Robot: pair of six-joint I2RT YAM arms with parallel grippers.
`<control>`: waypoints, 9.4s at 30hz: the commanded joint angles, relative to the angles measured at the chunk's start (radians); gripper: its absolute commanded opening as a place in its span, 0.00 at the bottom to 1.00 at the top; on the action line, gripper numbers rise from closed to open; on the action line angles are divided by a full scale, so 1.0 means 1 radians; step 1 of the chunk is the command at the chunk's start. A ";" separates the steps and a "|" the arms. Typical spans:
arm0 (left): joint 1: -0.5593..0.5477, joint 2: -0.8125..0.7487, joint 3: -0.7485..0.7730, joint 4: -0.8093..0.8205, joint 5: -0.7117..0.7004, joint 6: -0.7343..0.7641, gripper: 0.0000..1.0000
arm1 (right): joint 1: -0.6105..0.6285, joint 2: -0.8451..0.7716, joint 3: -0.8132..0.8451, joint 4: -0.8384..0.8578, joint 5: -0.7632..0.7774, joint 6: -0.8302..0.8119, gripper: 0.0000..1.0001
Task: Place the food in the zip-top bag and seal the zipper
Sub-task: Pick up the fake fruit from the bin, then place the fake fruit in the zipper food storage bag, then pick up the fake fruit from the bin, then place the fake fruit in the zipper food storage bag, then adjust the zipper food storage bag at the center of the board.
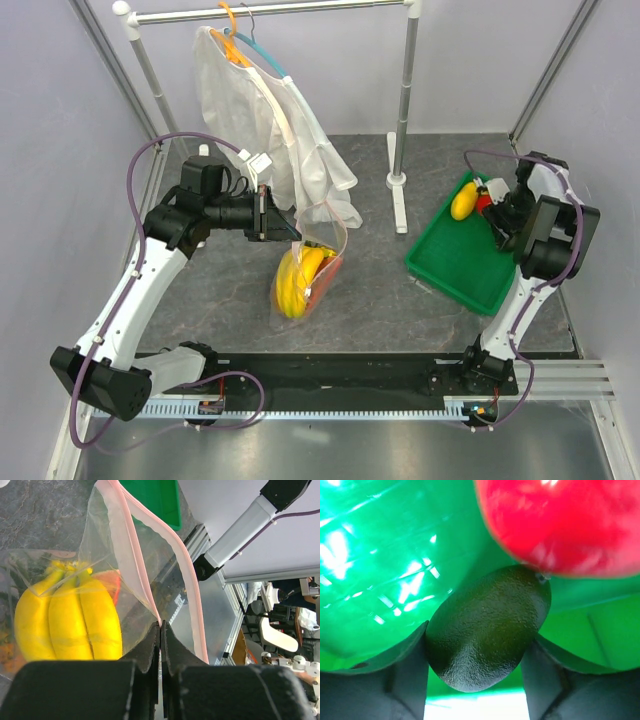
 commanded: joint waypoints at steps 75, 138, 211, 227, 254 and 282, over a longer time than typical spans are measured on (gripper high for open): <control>0.078 -0.065 -0.048 0.039 0.066 -0.006 0.02 | 0.559 -0.644 0.074 0.049 -0.644 0.678 0.97; 0.081 -0.049 -0.073 0.022 0.061 0.036 0.02 | -0.018 -0.221 -0.110 0.437 -0.328 0.576 0.67; 0.092 -0.103 -0.079 -0.006 0.059 0.060 0.02 | 0.927 -0.649 0.005 0.093 -0.825 0.785 0.74; 0.092 -0.118 -0.055 -0.059 0.032 0.119 0.02 | 0.997 -0.658 -0.038 0.124 -0.764 0.817 0.00; -0.109 0.007 0.352 -0.442 -0.347 0.445 0.02 | 0.976 -0.715 0.017 0.206 -0.885 1.058 0.00; -0.108 0.133 0.410 -0.460 -0.306 0.409 0.02 | 0.525 -0.611 0.086 0.150 -0.841 0.945 0.84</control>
